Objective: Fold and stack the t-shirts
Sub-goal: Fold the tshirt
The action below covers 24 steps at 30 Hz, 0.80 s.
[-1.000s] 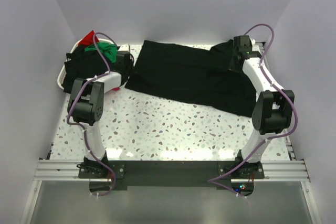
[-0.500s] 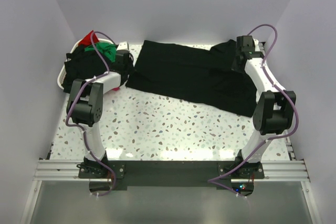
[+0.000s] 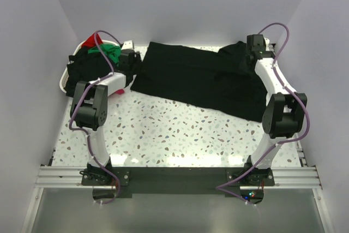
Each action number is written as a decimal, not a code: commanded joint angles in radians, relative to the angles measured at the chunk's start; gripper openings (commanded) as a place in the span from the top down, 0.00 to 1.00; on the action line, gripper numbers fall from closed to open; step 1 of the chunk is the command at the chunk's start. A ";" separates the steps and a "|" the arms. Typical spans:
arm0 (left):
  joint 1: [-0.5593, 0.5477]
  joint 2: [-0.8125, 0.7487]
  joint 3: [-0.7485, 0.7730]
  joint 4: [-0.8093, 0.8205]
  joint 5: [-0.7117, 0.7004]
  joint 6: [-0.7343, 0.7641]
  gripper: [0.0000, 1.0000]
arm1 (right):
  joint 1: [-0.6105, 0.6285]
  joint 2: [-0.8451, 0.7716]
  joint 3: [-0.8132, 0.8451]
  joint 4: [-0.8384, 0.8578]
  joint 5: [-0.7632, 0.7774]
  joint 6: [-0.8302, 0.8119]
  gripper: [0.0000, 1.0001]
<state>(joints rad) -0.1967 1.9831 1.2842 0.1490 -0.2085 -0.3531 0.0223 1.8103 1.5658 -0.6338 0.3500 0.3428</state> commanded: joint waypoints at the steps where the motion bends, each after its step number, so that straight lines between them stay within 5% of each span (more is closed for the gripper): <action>1: 0.000 0.003 0.053 0.044 0.020 -0.007 0.38 | -0.009 0.038 0.089 -0.006 0.003 -0.022 0.41; 3: -0.015 -0.003 0.059 0.047 0.020 -0.003 0.30 | -0.009 0.050 0.106 -0.015 0.004 -0.024 0.20; 6: -0.056 -0.012 0.043 0.063 0.034 0.012 0.22 | -0.009 0.043 0.080 -0.026 0.009 -0.024 0.08; 16: -0.081 -0.043 -0.184 0.300 0.328 -0.064 0.17 | -0.047 -0.129 -0.262 0.000 0.024 0.008 0.07; 24: -0.054 -0.006 -0.278 0.343 0.432 -0.135 0.16 | -0.081 -0.244 -0.475 0.017 0.012 0.033 0.12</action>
<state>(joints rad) -0.2729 1.9804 1.0309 0.4305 0.1402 -0.4294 -0.0551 1.6176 1.1313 -0.6411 0.3504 0.3546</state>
